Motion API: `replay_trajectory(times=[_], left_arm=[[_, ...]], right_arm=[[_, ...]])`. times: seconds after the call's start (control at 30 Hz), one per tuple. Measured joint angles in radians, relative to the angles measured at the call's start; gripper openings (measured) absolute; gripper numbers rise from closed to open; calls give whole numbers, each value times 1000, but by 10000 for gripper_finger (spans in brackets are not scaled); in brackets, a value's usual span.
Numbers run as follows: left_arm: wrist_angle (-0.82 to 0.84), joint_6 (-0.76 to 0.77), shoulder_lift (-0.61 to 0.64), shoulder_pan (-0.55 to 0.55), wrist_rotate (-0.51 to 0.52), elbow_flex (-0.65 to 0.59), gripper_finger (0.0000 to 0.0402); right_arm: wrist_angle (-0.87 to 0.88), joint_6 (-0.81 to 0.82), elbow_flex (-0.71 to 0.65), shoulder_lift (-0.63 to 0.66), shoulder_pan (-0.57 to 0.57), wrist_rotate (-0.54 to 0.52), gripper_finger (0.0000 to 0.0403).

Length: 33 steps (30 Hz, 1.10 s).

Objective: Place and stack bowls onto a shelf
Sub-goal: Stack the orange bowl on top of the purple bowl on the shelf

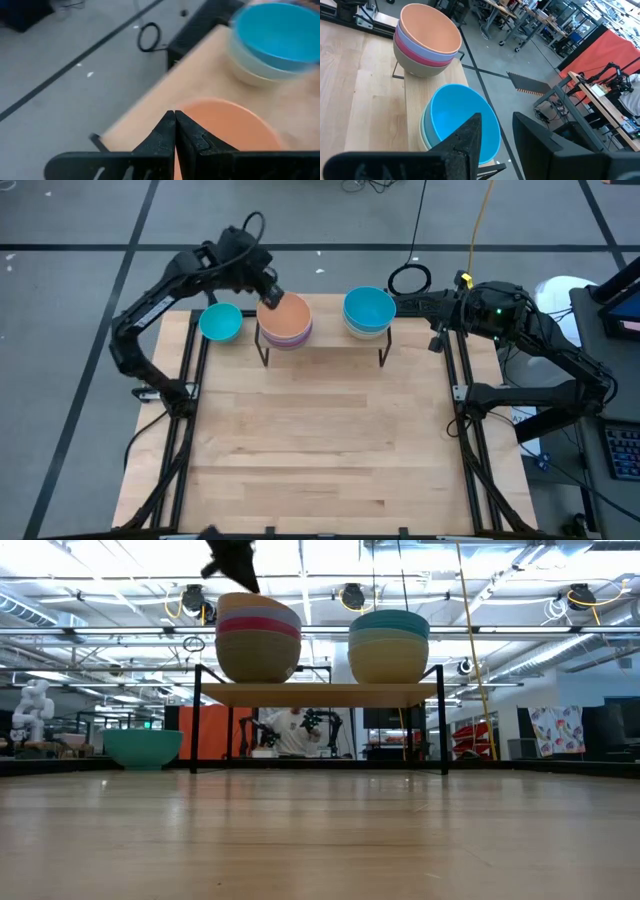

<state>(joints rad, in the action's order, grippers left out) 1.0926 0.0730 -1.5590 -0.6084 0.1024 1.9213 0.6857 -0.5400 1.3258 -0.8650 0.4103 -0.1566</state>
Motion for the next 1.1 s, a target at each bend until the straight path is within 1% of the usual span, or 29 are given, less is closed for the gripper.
replay_trajectory(times=[0.13, 0.3, 0.57, 0.7, 0.83, 1.1], left_arm=[[85, 31, 44, 96, 7, 1, 3], [175, 72, 49, 225, 11, 1, 3], [225, 139, -9, 382, 20, 0, 4], [243, 144, -55, 433, 40, 0, 2], [244, 146, -101, 472, 99, 0, 2], [257, 162, -160, 482, 117, 0, 2]], right_arm=[[0, 0, 0, 0, 0, 0, 102], [0, 0, 0, 0, 0, 0, 102], [0, -1, 0, 0, 0, 0, 102], [0, -6, 0, 0, 0, 0, 102], [0, -15, 0, 0, 0, 0, 102], [0, -23, 0, 1, 0, 0, 102]])
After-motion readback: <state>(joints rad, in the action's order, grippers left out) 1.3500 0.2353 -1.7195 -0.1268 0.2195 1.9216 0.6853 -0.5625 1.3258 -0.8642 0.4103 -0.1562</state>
